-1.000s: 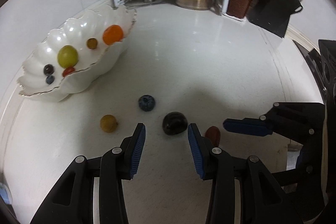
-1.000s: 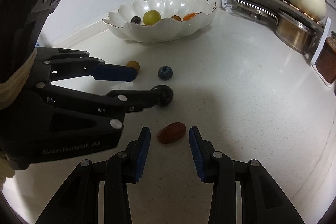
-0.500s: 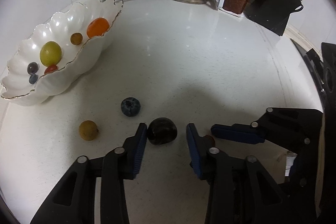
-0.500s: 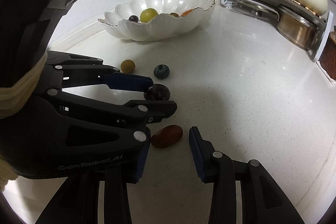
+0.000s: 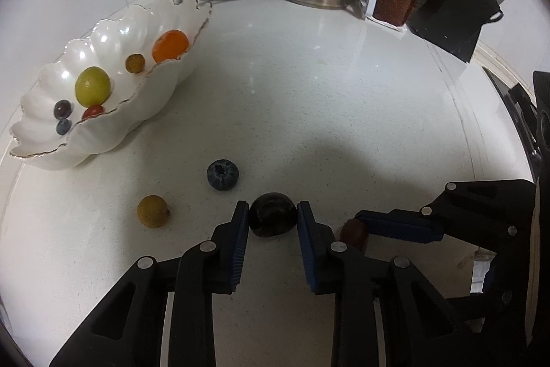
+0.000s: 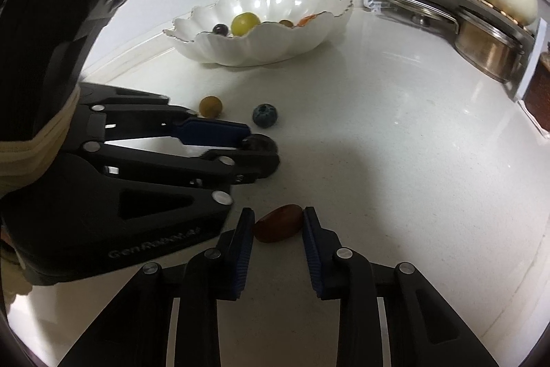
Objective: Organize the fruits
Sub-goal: 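Close left gripper on dark plum while right gripper closes on red date, then carry dark plum and red date over the white bowl with both tools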
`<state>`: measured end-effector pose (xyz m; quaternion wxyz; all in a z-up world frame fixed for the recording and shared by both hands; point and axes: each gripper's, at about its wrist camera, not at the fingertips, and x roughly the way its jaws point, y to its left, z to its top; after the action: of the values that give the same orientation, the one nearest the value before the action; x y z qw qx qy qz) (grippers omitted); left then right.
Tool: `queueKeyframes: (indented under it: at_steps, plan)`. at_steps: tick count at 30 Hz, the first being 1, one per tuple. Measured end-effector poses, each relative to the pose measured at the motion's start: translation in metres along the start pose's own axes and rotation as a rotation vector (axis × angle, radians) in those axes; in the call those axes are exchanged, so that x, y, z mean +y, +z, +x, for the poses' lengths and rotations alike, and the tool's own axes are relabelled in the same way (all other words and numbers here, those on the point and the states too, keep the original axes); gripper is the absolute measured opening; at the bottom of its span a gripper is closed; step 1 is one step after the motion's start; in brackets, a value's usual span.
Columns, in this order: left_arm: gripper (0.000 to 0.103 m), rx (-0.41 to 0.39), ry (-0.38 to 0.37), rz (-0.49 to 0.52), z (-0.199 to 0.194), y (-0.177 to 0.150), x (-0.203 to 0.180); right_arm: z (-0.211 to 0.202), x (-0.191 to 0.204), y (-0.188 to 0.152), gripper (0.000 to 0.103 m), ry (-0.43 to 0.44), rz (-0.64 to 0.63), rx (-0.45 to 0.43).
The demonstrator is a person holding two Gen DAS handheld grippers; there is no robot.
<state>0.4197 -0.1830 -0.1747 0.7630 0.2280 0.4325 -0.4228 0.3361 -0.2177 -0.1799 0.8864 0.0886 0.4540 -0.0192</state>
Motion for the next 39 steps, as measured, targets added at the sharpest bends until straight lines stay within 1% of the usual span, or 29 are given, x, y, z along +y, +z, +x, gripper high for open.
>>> queueKeyframes:
  at_steps: [6,9,17,20,24,28,32,39]
  plan:
    - [0.028,-0.029,0.059,-0.049,-0.015,-0.003,-0.004,-0.004,-0.005,0.000,0.029,-0.019,0.014,-0.014]
    - [0.028,-0.065,0.101,-0.086,-0.025,-0.006,-0.001,-0.006,-0.007,0.000,0.029,-0.028,0.016,-0.020]
    - [0.028,-0.103,0.133,-0.224,-0.042,-0.019,0.007,-0.019,-0.010,0.009,0.029,-0.037,0.027,-0.055]
    - [0.028,-0.110,0.144,-0.254,-0.047,-0.021,0.007,-0.025,-0.009,0.016,0.029,-0.042,0.018,-0.079]
    - [0.028,-0.132,0.185,-0.284,-0.058,-0.026,0.007,-0.032,-0.007,0.027,0.029,-0.044,0.002,-0.108]
    - [0.028,-0.151,0.202,-0.347,-0.069,-0.028,0.012,-0.039,-0.004,0.040,0.029,-0.037,-0.007,-0.141]
    - [0.028,-0.178,0.240,-0.399,-0.081,-0.027,0.016,-0.050,0.000,0.052,0.029,-0.034,-0.021,-0.180]
    - [0.028,-0.222,0.272,-0.446,-0.101,-0.024,0.025,-0.060,0.011,0.070,0.029,-0.005,-0.044,-0.230]
